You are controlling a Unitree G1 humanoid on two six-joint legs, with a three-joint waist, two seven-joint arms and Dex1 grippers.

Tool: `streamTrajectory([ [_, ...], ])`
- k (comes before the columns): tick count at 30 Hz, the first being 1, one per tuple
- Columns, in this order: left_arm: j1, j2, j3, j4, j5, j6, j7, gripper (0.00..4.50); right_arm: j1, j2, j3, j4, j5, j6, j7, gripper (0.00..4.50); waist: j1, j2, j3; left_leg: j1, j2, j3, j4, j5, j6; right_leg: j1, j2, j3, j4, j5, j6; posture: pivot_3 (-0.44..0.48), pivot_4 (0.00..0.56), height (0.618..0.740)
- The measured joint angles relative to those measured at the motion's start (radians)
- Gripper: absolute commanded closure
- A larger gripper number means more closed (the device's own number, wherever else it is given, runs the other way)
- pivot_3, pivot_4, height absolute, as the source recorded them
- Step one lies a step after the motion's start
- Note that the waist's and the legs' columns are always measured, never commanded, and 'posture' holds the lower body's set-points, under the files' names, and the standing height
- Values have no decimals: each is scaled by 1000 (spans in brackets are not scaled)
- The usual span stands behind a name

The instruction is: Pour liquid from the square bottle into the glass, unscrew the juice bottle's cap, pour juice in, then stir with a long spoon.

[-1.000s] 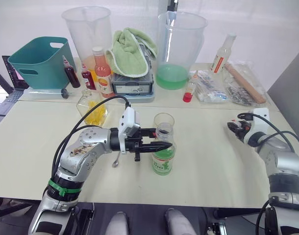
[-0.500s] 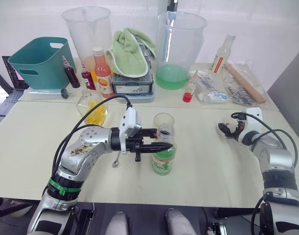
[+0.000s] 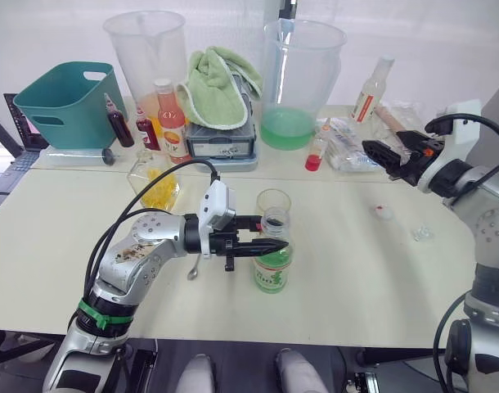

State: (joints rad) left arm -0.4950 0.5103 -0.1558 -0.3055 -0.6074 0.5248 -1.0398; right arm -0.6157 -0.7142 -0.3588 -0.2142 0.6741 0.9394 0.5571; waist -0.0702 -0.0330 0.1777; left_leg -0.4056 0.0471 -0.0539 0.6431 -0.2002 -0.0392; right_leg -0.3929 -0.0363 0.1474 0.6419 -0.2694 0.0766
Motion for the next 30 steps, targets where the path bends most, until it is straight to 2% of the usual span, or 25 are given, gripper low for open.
streamTrajectory([
  [3, 8, 22, 27, -19, -33, 48, 22, 3044, 89, -41, -35, -132, 175, 101, 94, 57, 0, 0, 0, -1, 0, 0, 0, 0, 1, 0, 0, 0, -1, 0, 0, 0, 150, 727],
  [6, 28, 53, 59, -52, -64, 89, 46, 3044, 149, -58, -36, -173, 240, 118, 149, 57, -5, -1, 0, -1, 0, 1, 0, 0, 1, -1, 0, 1, 0, 0, 0, 0, 150, 727],
  [10, 75, 113, 118, -104, -110, 133, 65, 3044, 158, -62, -17, -179, 285, 115, 193, 57, -7, 0, 1, -1, 1, 1, 0, 0, 1, -3, 1, 1, 1, -1, 0, 0, 150, 727],
  [20, 152, 280, 363, -165, -282, 285, 146, 3044, 145, -50, 48, -177, 330, 103, 239, 57, 2, -1, 2, -11, 1, 1, 0, 0, 0, -13, 1, 0, 3, 0, 0, 0, 150, 727],
  [23, 149, 333, 382, -147, -252, 256, 123, 3044, 147, -37, 56, -183, 348, 97, 231, 57, 4, -1, 2, -11, 1, 1, 0, 0, 0, -13, 1, 0, 2, 0, 0, 0, 150, 727],
  [26, 118, 335, 372, -82, -204, 201, 100, 3044, 158, -26, 55, -200, 372, 96, 215, 57, 10, -1, 3, -11, 1, 1, 0, 0, 0, -13, 1, 0, 2, 0, 0, 0, 150, 727],
  [30, -27, 295, 305, 61, -92, 103, 86, 3044, 213, -30, 45, -263, 408, 96, 186, 57, 26, -1, 3, -11, 1, 1, 0, 0, 0, -13, 1, -1, 1, 0, 0, 0, 150, 727],
])
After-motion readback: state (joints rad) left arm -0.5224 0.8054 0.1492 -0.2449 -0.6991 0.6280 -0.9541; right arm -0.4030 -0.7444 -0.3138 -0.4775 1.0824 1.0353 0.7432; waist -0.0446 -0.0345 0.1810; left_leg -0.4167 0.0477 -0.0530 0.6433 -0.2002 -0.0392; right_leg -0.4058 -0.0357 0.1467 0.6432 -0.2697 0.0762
